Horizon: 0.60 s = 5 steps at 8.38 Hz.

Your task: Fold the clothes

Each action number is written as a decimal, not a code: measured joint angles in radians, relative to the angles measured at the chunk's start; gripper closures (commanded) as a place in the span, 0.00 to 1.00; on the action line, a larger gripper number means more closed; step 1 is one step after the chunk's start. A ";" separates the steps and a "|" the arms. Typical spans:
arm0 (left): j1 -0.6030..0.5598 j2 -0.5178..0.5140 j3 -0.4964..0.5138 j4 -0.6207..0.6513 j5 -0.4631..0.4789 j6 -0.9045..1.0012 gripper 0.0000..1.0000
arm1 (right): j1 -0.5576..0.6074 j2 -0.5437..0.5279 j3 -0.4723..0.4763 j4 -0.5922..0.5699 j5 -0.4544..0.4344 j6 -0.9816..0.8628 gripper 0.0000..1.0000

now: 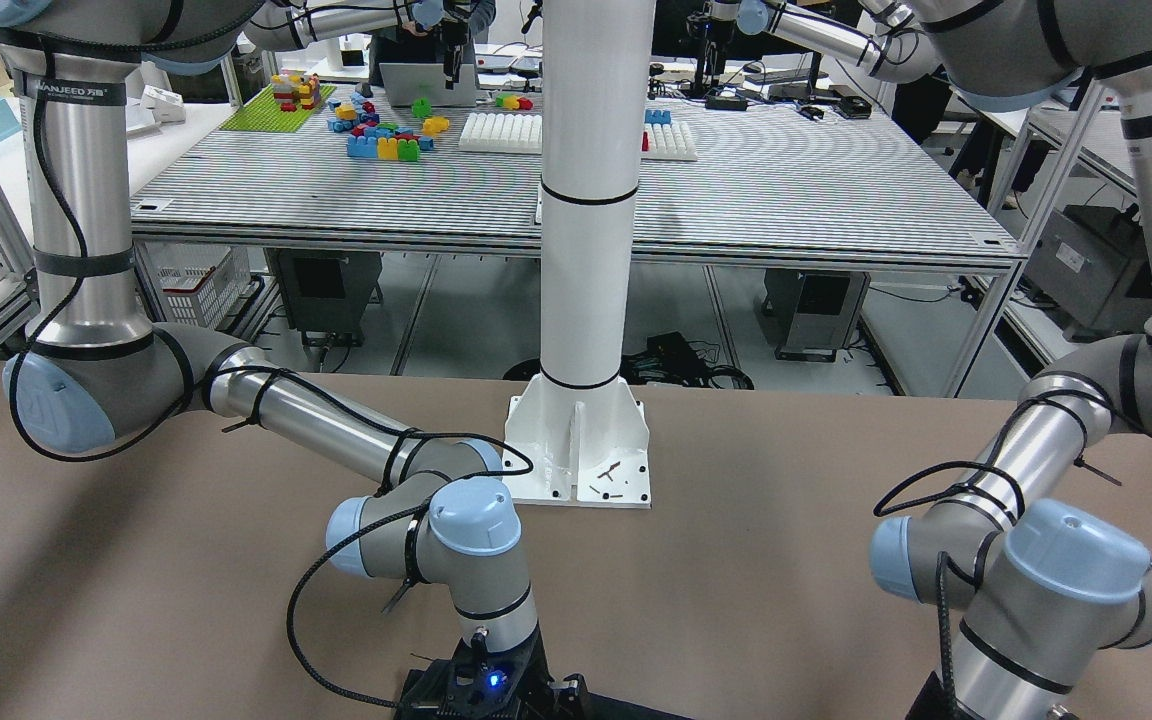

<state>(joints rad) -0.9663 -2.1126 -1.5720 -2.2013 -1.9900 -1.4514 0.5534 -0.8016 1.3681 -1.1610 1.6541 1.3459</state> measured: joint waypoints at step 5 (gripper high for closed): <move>0.003 0.002 0.030 -0.010 0.003 0.006 0.00 | 0.178 0.082 -0.216 0.009 -0.021 -0.269 0.06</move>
<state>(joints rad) -0.9635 -2.1103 -1.5422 -2.2115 -1.9871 -1.4453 0.7318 -0.7192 1.1519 -1.1523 1.6333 1.0764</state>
